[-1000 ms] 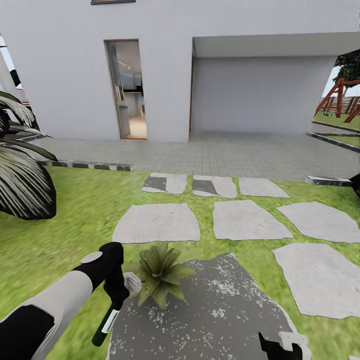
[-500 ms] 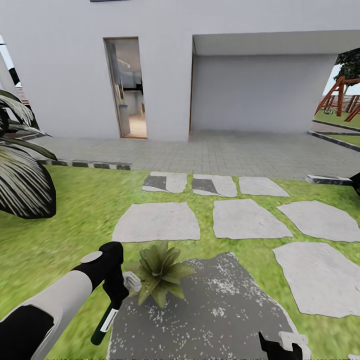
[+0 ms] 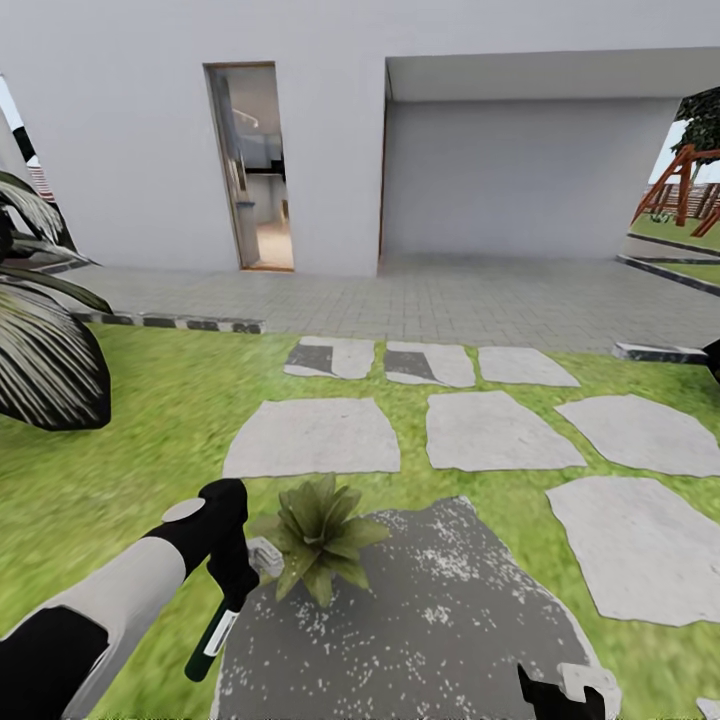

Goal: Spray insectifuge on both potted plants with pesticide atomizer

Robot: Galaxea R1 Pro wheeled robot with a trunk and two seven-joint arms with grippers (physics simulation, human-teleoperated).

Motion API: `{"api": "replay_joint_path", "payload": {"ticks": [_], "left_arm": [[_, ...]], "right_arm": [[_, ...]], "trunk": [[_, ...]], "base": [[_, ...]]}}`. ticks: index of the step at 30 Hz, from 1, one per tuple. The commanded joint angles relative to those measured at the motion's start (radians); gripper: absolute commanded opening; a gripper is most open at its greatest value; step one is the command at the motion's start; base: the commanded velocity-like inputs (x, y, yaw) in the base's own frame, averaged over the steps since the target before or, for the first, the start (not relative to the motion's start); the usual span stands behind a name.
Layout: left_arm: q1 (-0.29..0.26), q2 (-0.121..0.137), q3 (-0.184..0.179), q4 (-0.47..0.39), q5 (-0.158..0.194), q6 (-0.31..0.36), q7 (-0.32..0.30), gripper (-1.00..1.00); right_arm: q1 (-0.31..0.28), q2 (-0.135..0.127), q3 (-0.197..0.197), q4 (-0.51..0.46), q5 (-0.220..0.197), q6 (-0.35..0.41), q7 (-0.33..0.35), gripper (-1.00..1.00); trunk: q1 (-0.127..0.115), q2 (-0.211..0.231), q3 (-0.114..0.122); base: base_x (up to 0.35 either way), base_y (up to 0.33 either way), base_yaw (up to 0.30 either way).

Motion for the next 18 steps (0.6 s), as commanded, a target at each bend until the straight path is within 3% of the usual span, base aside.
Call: {"api": "replay_joint_path", "payload": {"ticks": [1,13,18], "left_arm": [[-0.001,0.000,-0.003,-0.002,-0.007,0.010,-0.010,-1.00],[0.005,0.000,-0.004,0.008,-0.007,0.010,-0.011,-1.00],[0.010,0.014,-0.004,0.014,-0.005,0.010,-0.010,-1.00]], "right_arm": [[-0.001,0.000,-0.009,0.001,0.005,-0.004,0.007,1.00],[-0.001,0.000,-0.009,0.001,0.005,-0.003,0.007,1.00],[-0.001,0.000,-0.009,0.001,0.006,-0.003,0.007,1.00]], "trunk": [[0.004,-0.008,-0.004],[0.011,-0.022,-0.011],[0.011,-0.022,-0.011]], "base": [[0.000,0.000,0.000],[0.000,0.000,0.000],[0.069,0.000,0.000]]}}
